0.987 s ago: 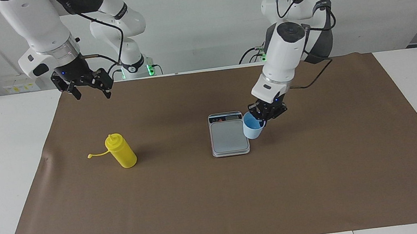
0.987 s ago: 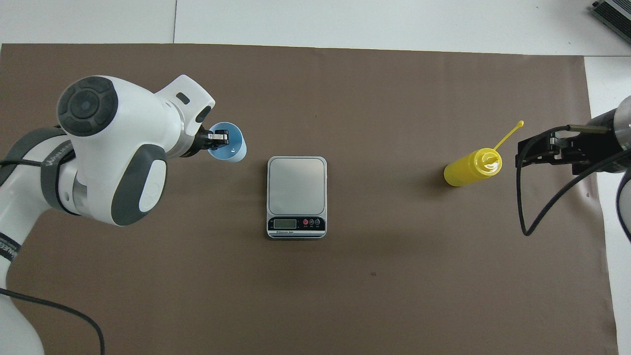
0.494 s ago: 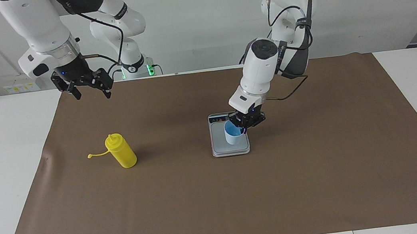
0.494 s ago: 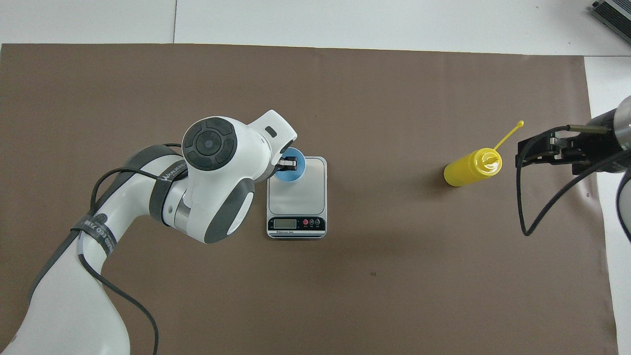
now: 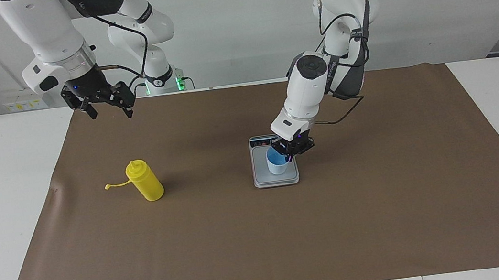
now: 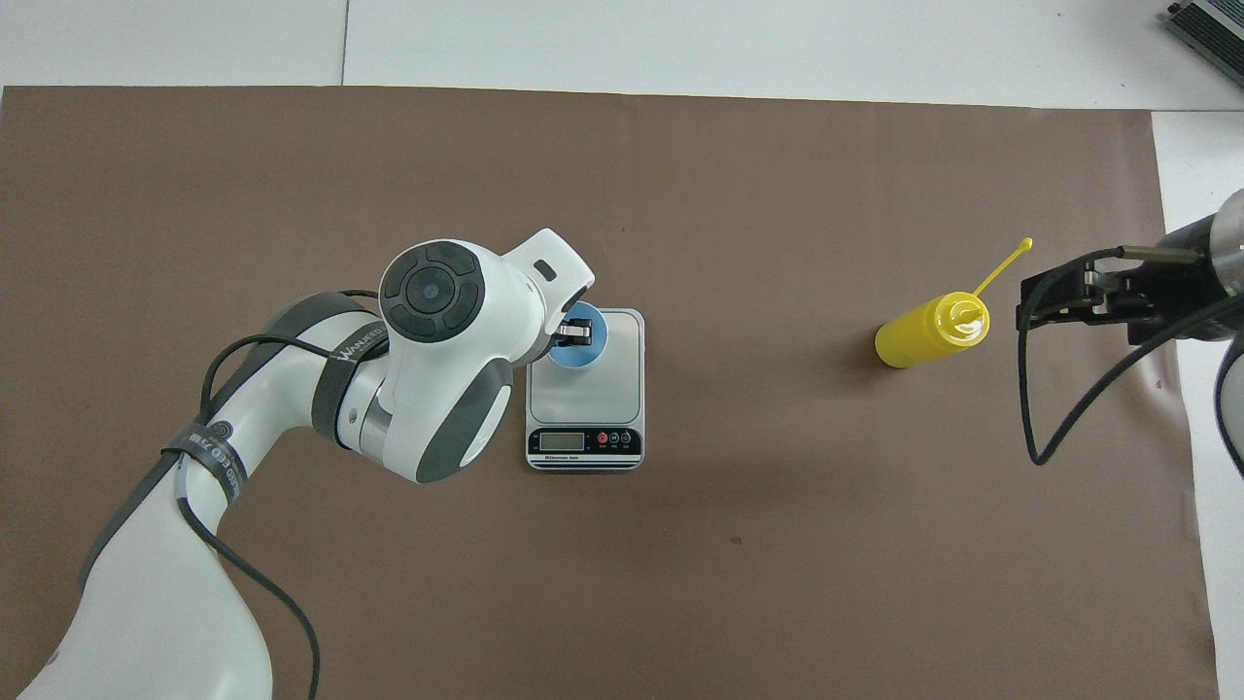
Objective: Pour seasoning into cup on scale with both arms
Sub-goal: 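Carry the cup with the left gripper and lower it onto the scale, then open the left gripper and withdraw it from the cup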
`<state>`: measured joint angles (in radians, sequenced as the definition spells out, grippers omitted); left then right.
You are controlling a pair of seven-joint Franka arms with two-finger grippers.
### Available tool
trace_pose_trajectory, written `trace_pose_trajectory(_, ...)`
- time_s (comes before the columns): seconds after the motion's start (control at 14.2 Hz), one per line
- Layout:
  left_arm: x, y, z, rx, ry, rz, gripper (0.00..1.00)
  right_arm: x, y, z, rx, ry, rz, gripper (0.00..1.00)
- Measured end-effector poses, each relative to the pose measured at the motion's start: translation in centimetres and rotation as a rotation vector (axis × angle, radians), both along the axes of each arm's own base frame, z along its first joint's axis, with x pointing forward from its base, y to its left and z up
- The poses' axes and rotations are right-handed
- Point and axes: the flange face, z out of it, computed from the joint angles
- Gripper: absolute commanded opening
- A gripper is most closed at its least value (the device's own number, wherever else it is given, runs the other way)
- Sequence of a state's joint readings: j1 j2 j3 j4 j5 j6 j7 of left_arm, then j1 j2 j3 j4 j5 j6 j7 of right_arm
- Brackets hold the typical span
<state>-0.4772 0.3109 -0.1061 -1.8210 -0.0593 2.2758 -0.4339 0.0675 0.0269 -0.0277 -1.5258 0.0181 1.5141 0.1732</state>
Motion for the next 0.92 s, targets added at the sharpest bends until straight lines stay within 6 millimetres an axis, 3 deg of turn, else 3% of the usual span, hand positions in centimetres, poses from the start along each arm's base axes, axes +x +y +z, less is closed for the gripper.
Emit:
trace_pose_trajectory(0.21, -0.3, -0.2, -0.1, 0.002, 0.003, -0.005, 0.0, 0.0, 0.0, 0.0, 0.0, 0.0, 0.0, 1.0)
trace_pose_trajectory(0.28, -0.3, -0.2, -0.2, 0.002, 0.003, -0.005, 0.05, 0.0, 0.0, 0.0, 0.0, 0.0, 0.0, 1.0)
trace_pose_trajectory(0.35, -0.3, -0.2, -0.2, 0.002, 0.003, -0.005, 0.88, 0.0, 0.0, 0.0, 0.0, 0.0, 0.0, 1.0)
trace_pose_trajectory(0.42, -0.3, -0.3, -0.2, 0.002, 0.003, -0.006, 1.0, 0.0, 0.0, 0.0, 0.0, 0.0, 0.0, 1.0)
trace_pose_trajectory(0.71, -0.4, 0.0, -0.1, 0.012, 0.017, -0.004, 1.0, 0.0, 0.0, 0.0, 0.0, 0.0, 0.0, 1.0)
trace_pose_trajectory(0.92, 0.0, 2.0, 3.1, 0.023, 0.02, 0.023, 1.0, 0.0, 0.0, 0.0, 0.0, 0.0, 0.0, 1.0)
